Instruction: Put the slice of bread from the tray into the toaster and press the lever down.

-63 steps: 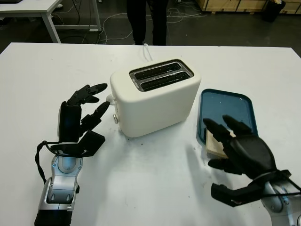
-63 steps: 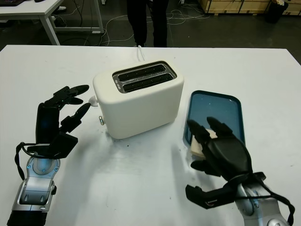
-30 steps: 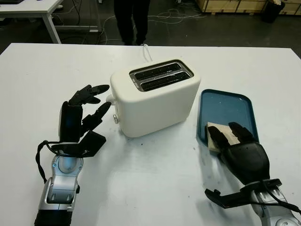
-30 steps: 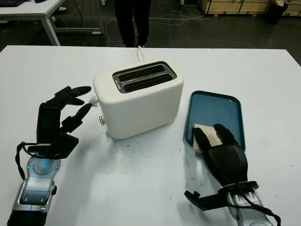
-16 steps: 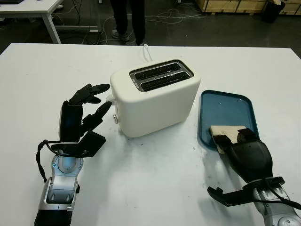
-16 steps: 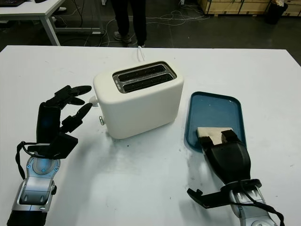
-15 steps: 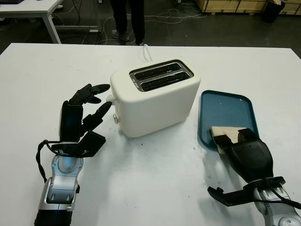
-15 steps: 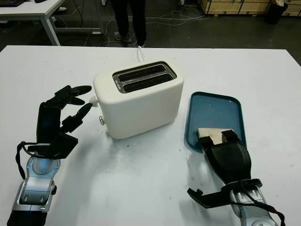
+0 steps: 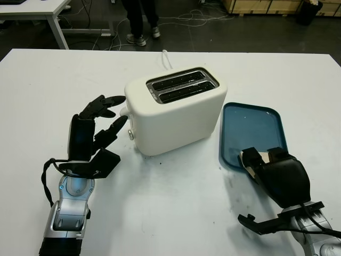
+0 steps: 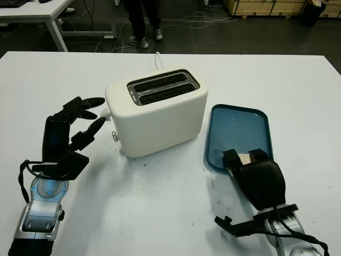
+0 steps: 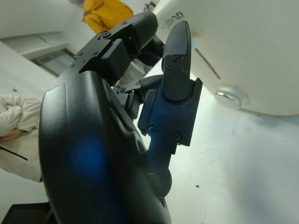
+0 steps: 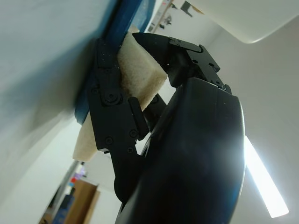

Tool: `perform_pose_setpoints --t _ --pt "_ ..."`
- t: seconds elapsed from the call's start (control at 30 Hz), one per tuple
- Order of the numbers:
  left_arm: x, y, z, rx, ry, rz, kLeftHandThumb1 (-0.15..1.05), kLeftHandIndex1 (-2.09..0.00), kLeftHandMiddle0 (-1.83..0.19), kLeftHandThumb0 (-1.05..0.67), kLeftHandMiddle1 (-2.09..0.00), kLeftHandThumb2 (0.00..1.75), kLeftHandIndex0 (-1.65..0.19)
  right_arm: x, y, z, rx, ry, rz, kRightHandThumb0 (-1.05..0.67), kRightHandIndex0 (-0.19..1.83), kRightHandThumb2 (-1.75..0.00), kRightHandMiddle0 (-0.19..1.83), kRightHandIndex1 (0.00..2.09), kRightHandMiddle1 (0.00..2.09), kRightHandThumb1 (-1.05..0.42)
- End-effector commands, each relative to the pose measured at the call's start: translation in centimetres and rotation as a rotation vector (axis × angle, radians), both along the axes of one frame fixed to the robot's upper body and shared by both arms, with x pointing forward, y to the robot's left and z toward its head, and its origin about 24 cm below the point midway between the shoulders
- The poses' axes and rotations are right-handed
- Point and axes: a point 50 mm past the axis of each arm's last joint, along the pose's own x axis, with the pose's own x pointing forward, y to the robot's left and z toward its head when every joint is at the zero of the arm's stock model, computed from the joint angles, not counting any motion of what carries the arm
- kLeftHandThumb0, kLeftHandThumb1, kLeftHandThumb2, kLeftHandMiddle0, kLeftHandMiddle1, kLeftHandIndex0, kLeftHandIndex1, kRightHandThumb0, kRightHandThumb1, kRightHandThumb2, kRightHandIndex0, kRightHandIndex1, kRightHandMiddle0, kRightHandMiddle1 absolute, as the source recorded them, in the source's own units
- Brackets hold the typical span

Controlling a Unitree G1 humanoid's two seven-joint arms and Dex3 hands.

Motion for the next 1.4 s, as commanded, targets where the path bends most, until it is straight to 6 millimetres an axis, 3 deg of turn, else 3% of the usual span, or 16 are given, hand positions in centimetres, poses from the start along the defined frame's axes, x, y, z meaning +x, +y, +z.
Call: perform_pose_setpoints --t 0.0,0.17,0.53,0.67,0.87,1.0,1.13,1.17,1.27,1.37 --pt "0.0 -0.1 0.1 0.006 -0.015 -0.015 0.92 -0.52 -0.36 -0.54 -1.35 0.29 -0.6 0.3 -0.1 0.5 0.031 -0.059 0.029 -0.34 0.81 -0.27 0.39 1.75 1.75 -0.92" --pt "0.0 -0.1 0.1 0.007 -0.014 -0.012 0.92 -0.53 -0.37 -0.54 -1.34 0.29 -0.6 1.3 -1.0 1.8 0.102 -0.187 0.066 -0.35 0.7 -0.31 0.35 1.75 1.75 -0.92" --pt "0.0 -0.2 0.1 0.002 -0.016 -0.021 0.92 -0.54 -0.35 -0.54 -1.36 0.29 -0.58 4.2 -3.5 7.8 0.148 -0.457 0.123 -0.34 0.58 -0.25 0.33 1.75 1.75 -0.92" --pt "0.0 -0.2 0.1 0.0 -0.01 -0.014 0.92 -0.54 -0.35 -0.54 -1.34 0.29 -0.58 4.9 -3.8 9.6 0.168 -0.445 0.137 -0.37 0.61 -0.17 0.37 1.75 1.75 -0.92" --pt "0.0 -0.2 0.2 0.012 -0.014 -0.01 0.92 -0.54 -0.36 -0.55 -1.35 0.3 -0.58 5.7 -3.7 10.4 0.297 -0.391 0.182 -0.3 0.68 -0.04 0.42 1.75 1.75 -0.91" --pt "0.0 -0.3 0.3 0.014 -0.02 -0.011 0.92 -0.54 -0.36 -0.55 -1.35 0.3 -0.58 7.1 -4.4 12.5 0.438 -0.27 0.154 -0.31 0.74 -0.09 0.45 1.75 1.75 -0.92" --pt "0.0 -0.3 0.3 0.01 -0.017 -0.013 0.92 -0.54 -0.36 -0.55 -1.34 0.3 -0.58 9.0 -5.4 15.5 0.668 -0.129 0.199 -0.21 0.73 -0.16 0.7 1.75 1.16 -0.92" --pt "0.0 -0.3 0.3 0.009 -0.018 -0.013 0.92 -0.54 -0.36 -0.55 -1.34 0.29 -0.58 9.6 -5.6 16.1 0.719 -0.103 0.227 -0.14 0.71 -0.16 0.7 1.75 1.22 -0.92" --pt "0.0 -0.3 0.2 0.015 -0.024 -0.013 0.92 -0.54 -0.36 -0.54 -1.34 0.29 -0.58 11.0 -5.9 17.7 0.834 -0.034 0.306 -0.05 0.67 -0.17 0.49 1.75 1.68 -0.92" --pt "0.1 -0.3 0.2 0.015 -0.022 -0.013 0.92 -0.54 -0.36 -0.55 -1.34 0.3 -0.58 12.3 -5.5 19.7 0.862 0.026 0.373 -0.07 0.67 -0.21 0.48 1.75 1.74 -0.92"
